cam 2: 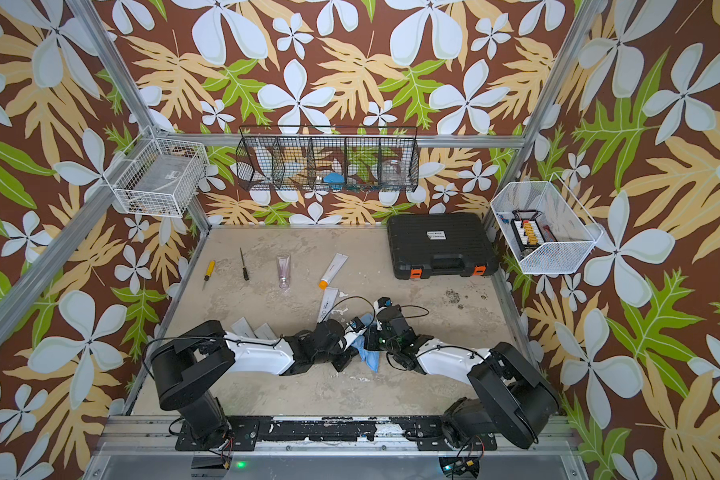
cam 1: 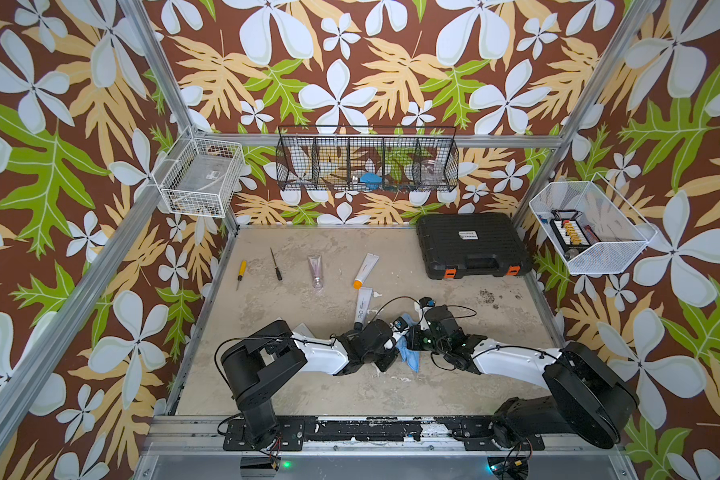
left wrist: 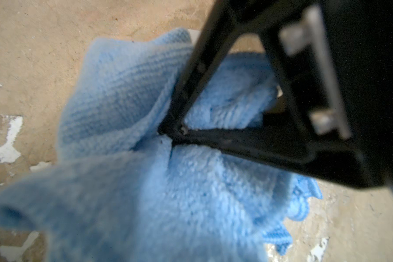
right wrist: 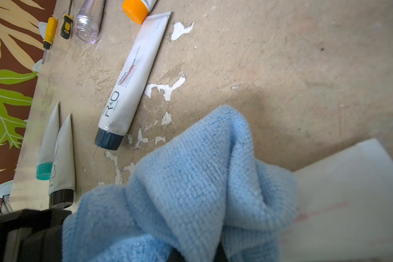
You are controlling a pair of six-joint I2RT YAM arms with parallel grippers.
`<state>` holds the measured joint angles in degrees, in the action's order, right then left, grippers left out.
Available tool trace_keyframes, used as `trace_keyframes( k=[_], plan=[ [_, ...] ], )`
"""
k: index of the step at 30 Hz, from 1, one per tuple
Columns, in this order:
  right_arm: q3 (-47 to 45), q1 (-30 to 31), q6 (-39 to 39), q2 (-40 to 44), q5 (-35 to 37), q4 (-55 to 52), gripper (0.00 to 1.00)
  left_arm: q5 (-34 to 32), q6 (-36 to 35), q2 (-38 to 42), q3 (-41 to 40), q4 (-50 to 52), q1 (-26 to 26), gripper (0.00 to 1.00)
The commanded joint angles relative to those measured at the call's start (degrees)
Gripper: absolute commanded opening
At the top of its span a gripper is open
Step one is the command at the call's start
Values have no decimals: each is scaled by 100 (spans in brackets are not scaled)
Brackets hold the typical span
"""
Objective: Wipe the surface of the toothpaste tube
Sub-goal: Wipe the dirt from the toothpaste tube.
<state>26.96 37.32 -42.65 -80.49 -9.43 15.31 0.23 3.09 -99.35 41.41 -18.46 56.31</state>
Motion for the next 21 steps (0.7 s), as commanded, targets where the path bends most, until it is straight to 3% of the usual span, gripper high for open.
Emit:
trace_keyframes(
  k=[1,13,21],
  plan=[
    [-81,47,-125,-49,-422,-327,0,-113,-28,-41,34,-70,-13,20],
    [46,-8,726,62,282,-876,0,-128,-72,21,-10,0,-11,21],
    [15,-532,1109,163,498,-1162,0,-81,-80,43,-10,-7,-15,22]
  ],
)
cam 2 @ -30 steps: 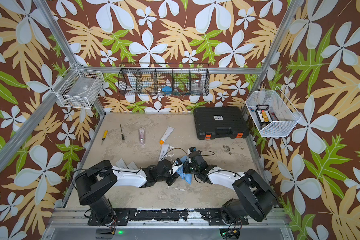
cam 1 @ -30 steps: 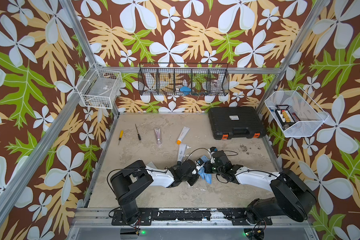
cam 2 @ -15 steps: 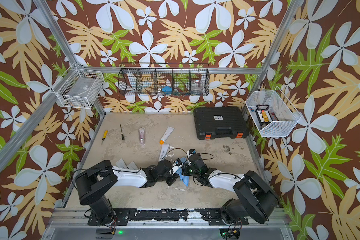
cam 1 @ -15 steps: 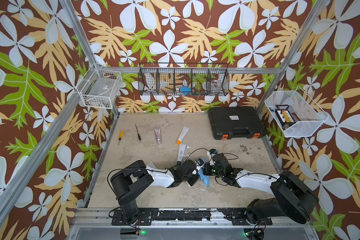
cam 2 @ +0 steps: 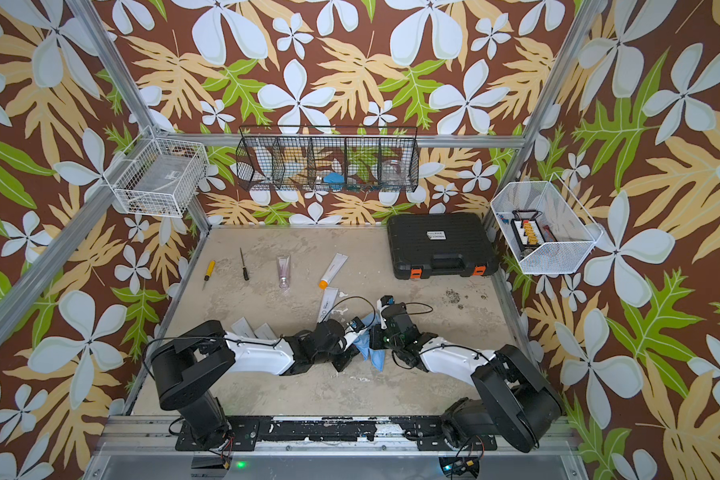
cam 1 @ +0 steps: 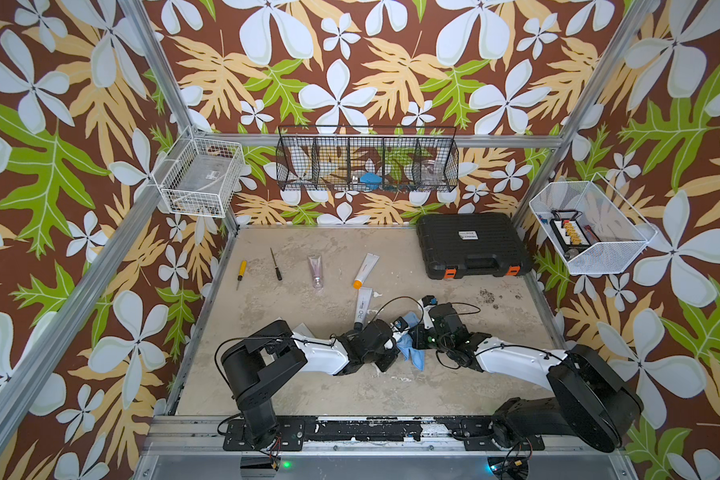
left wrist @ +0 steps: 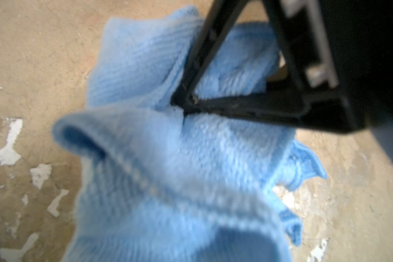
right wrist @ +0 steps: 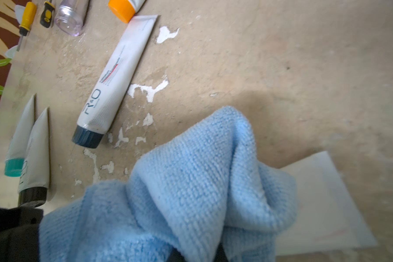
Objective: Wipe the surface of the toothpaste tube
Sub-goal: Wipe the dirt from the toothpaste tube.
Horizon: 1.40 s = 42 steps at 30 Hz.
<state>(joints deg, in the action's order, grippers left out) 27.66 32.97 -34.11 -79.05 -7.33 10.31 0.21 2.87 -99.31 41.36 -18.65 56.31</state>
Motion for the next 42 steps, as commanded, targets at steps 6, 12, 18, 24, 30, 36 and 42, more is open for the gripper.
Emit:
trace_keyframes(
  k=[6,12,18,24,30,36,42],
  plan=[
    [-19,-559,502,65,173,-691,0,-21,-83,26,3,35,-11,22],
    [166,-837,583,-106,305,-859,0,-25,-103,122,-24,33,-15,23],
    [196,-1002,546,-155,320,-857,0,-48,-112,109,-26,42,-10,23],
    [114,-1007,507,-86,61,-743,0,-28,-94,70,-4,44,-15,23],
    [61,-798,390,-65,-243,-556,0,-21,-85,25,21,38,-11,23],
    [152,-256,98,-67,-260,-596,0,-47,-72,35,12,32,-7,23],
    [-3,168,-351,-145,-502,-222,0,-72,-79,25,12,22,-12,23]
  ],
)
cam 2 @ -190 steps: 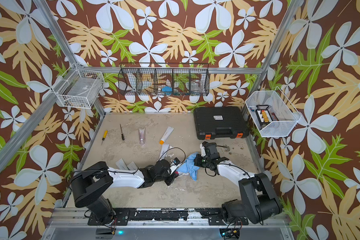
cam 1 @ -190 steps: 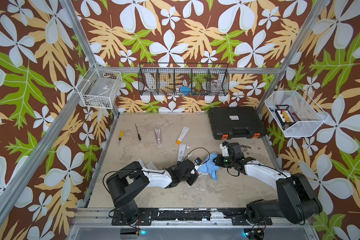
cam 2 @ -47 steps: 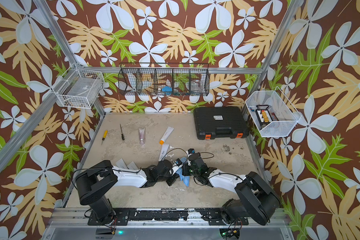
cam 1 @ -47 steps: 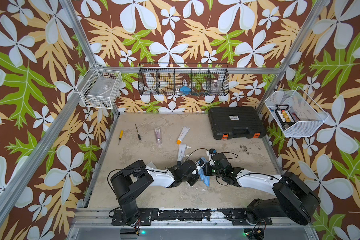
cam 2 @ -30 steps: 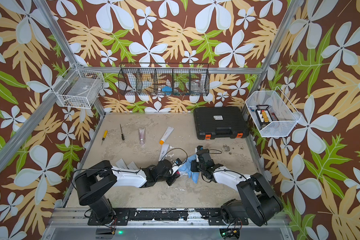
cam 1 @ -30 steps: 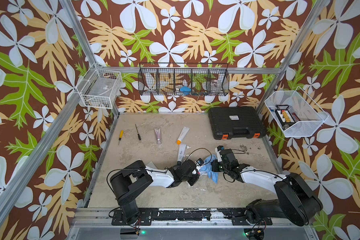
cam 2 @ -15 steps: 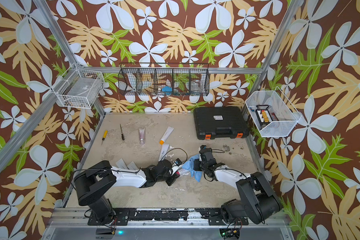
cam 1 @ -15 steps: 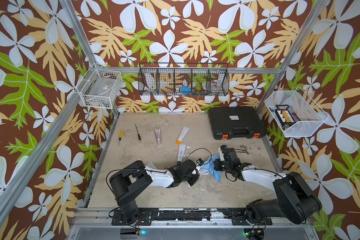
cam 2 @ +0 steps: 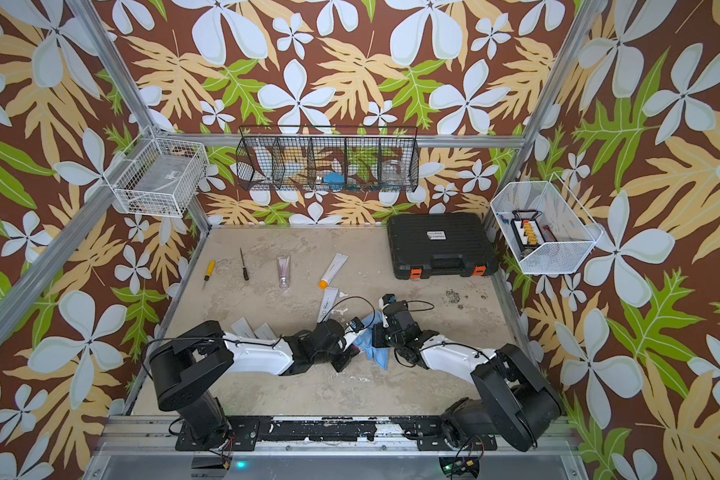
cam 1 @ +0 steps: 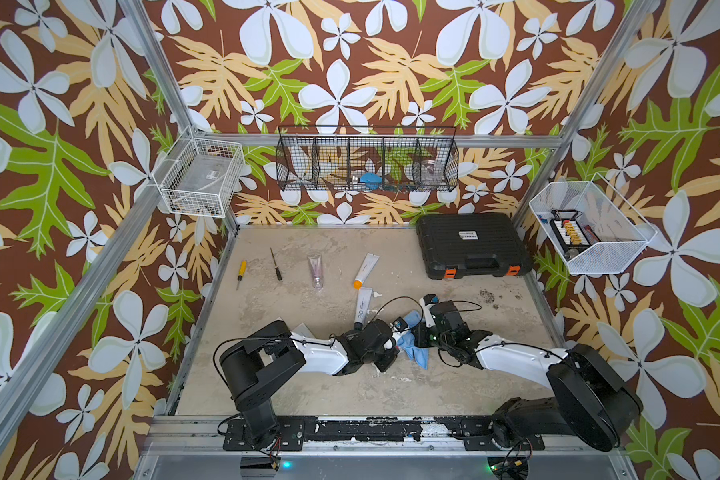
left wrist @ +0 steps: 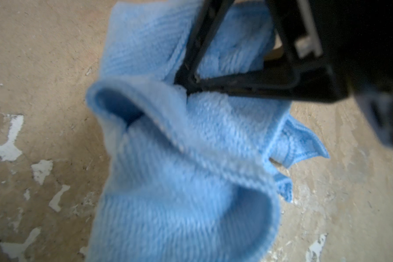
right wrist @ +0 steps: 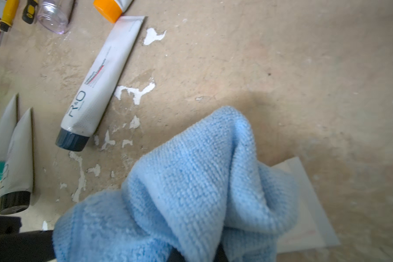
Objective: Wipe the surface of the toothpaste tube
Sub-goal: Wipe the dirt from the toothpaste tube.
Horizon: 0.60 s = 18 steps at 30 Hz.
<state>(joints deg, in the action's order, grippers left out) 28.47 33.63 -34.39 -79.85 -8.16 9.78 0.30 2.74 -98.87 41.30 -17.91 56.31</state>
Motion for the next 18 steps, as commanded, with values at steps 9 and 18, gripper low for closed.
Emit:
trace_keyframes(
  k=[9,18],
  plan=[
    [-217,276,-800,-149,-803,276,0,-81,-55,-18,19,-50,-8,23],
    [-244,271,-831,-28,-745,251,0,-82,-55,49,-28,-113,-14,23]
  ],
)
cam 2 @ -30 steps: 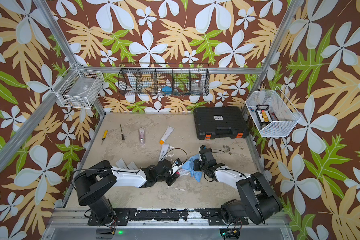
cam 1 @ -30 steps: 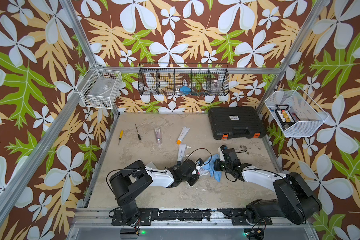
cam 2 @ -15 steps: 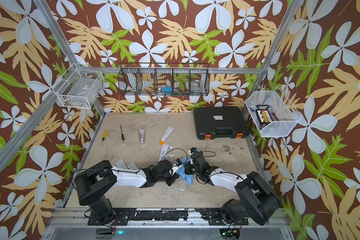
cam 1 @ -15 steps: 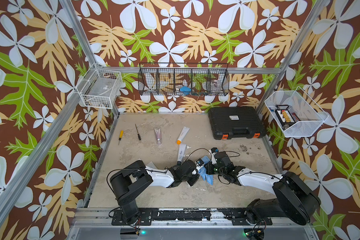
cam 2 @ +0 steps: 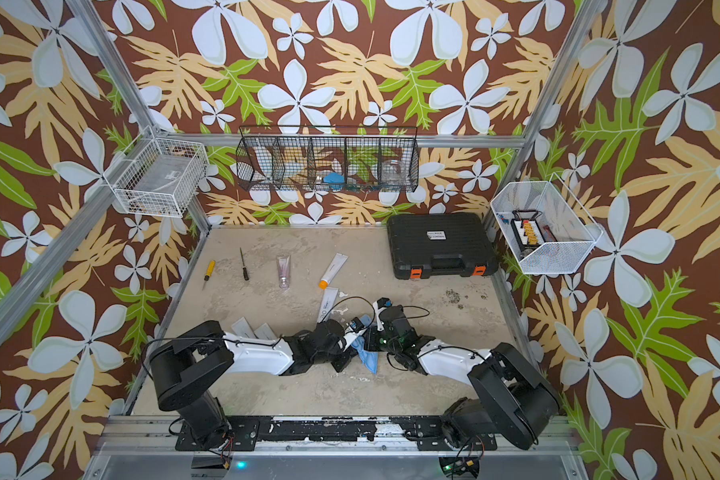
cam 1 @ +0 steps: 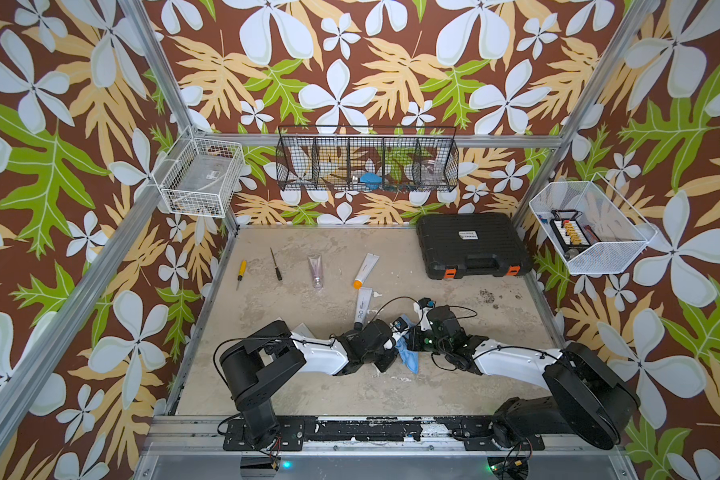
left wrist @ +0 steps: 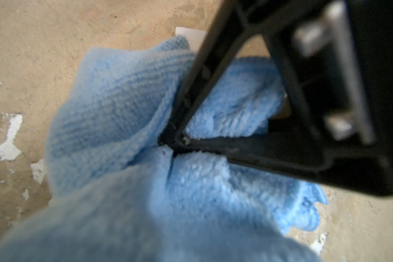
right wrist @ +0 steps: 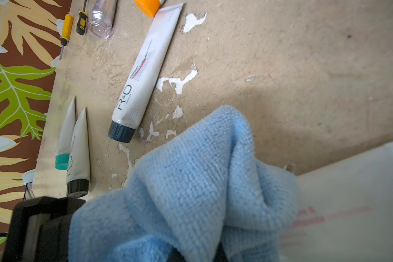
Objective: Wipe the surface of the toothpaste tube
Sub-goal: Wipe the dirt from the toothpaste tube.
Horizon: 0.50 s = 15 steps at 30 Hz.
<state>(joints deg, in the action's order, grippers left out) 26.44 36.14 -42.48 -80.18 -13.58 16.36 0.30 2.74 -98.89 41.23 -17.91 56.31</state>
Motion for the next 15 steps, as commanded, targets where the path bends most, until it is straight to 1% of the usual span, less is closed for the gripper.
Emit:
trace_keyframes(
  k=[1,8,15],
  plan=[
    [-40,17,14,-6,-129,-442,0,-82,-55,69,-34,-127,-13,23],
    [18,-32,377,-94,488,-886,0,-97,-63,63,-45,-103,-12,23],
    [16,-313,642,-146,617,-978,0,-115,-72,97,-60,-87,-10,23]
  ],
)
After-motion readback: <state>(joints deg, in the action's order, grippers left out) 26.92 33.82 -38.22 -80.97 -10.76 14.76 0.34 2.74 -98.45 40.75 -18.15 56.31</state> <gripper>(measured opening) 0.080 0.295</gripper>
